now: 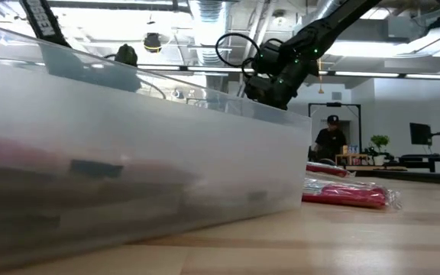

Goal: Sort popcorn bags into baskets
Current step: Put the red popcorn bag into the transparent bin

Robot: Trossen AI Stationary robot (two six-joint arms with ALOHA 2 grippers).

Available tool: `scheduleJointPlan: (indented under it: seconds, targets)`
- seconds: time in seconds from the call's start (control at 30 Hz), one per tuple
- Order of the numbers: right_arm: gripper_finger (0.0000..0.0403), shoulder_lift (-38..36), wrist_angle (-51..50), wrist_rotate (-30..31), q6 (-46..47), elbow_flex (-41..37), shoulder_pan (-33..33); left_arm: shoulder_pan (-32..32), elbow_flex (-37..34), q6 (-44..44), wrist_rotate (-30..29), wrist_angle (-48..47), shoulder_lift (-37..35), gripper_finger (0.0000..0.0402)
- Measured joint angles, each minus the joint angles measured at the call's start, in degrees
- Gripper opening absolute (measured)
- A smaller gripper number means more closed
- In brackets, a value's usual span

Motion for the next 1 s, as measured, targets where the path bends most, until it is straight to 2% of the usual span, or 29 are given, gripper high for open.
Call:
scheduleJointPlan:
  seconds: [0.17,0.43,0.6,0.77,1.0]
  targets:
    - [0.0028,1.26,-0.33,2.79,-0.02,0.07,0.5,0.07,0.13,-1.5,3.03,6.55,5.2,0.0231]
    - [0.0009,9.93,0.73,3.07,0.11,0.0,0.46,-0.06,0.67,-1.98,3.09,6.67,5.2,0.0205]
    - [0.0017,13.41,3.37,3.37,0.19,0.43,2.64,-0.59,1.91,-2.37,2.99,6.5,5.36,0.0192]
    - [0.0025,16.54,1.89,3.68,-0.3,4.32,4.99,-0.85,2.38,-2.55,2.84,6.45,5.44,0.0191]
    - [0.0012,20.57,2.94,3.51,-1.52,10.27,6.69,-0.87,2.4,-2.96,2.78,6.52,5.44,0.0191]
